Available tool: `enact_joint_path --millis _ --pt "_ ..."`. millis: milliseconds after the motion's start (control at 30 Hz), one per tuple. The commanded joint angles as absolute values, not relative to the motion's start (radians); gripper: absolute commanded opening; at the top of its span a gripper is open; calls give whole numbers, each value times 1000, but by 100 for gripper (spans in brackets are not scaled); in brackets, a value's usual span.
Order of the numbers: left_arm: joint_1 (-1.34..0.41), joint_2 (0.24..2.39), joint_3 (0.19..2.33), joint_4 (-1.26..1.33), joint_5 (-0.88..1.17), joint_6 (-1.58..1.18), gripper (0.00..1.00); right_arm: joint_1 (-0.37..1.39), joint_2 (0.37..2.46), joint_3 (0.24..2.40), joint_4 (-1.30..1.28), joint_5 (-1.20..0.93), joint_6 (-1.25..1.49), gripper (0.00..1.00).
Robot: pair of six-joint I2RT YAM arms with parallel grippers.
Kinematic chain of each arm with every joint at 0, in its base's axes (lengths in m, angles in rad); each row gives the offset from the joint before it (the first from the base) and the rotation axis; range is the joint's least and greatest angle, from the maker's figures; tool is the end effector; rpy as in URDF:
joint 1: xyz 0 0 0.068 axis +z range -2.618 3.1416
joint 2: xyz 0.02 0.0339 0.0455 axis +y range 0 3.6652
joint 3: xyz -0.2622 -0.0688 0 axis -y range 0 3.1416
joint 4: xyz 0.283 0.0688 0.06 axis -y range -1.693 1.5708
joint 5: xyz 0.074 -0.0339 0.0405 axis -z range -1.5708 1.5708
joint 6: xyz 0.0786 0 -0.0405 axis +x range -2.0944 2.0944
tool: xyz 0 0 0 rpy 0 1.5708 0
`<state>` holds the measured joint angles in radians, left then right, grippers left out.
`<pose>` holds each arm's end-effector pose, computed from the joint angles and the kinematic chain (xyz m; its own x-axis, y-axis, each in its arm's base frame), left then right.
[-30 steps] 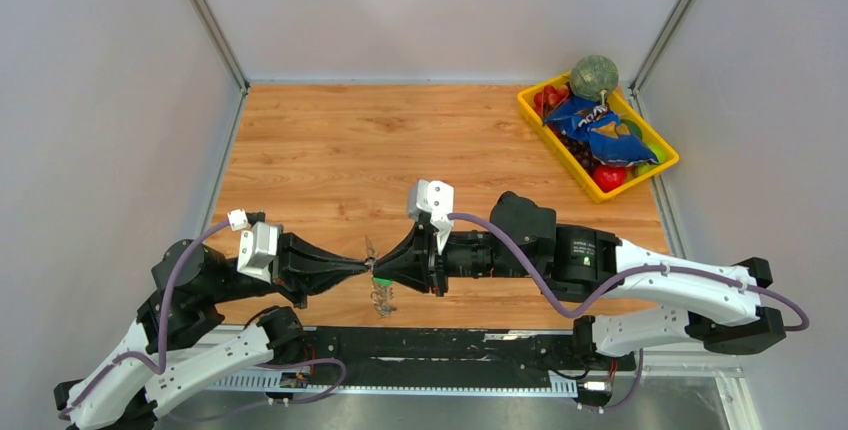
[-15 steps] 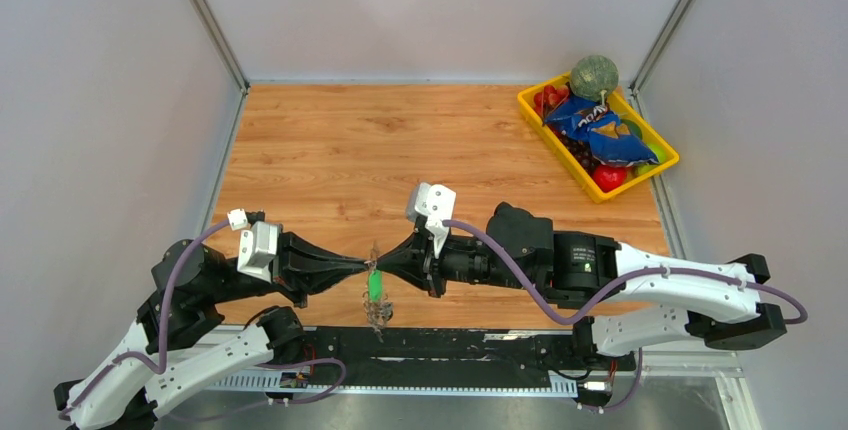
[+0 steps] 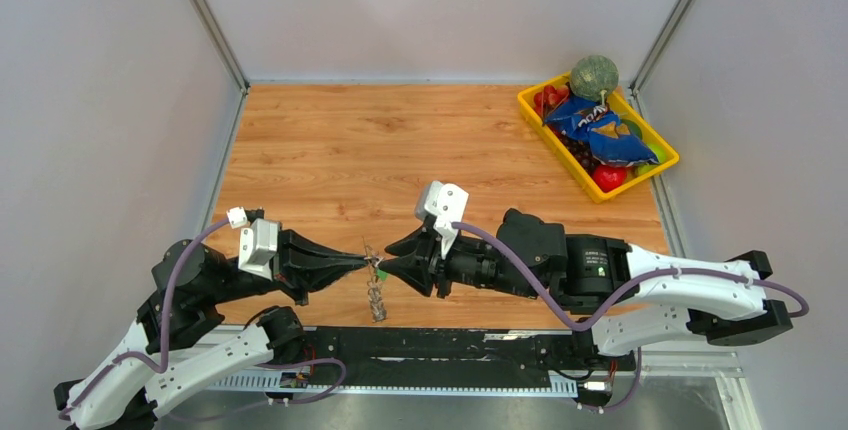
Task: Put the keys on the keyring
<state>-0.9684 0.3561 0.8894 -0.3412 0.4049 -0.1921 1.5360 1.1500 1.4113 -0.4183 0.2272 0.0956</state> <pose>0.0487 -0.1255 0.4284 -0.0802 -0.1930 -0.9779 0.9791 0.1684 -0.1136 0.0288 0.3187 0.4604 -0.0976 -0.1311 -0.9866 -0.9610 0.2700 0.0592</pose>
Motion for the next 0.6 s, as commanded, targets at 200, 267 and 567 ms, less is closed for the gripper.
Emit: enact_joint_path --millis 200,267,567 --pt "-970 360 921 -322 338 -178 0 1549 1177 1509 -417 333 141 29" --pt "-970 357 922 -325 334 -177 0 1549 1188 1516 -421 333 145 29" --pt "-970 351 923 -330 328 -172 0 1550 1235 1532 -444 311 162 29"
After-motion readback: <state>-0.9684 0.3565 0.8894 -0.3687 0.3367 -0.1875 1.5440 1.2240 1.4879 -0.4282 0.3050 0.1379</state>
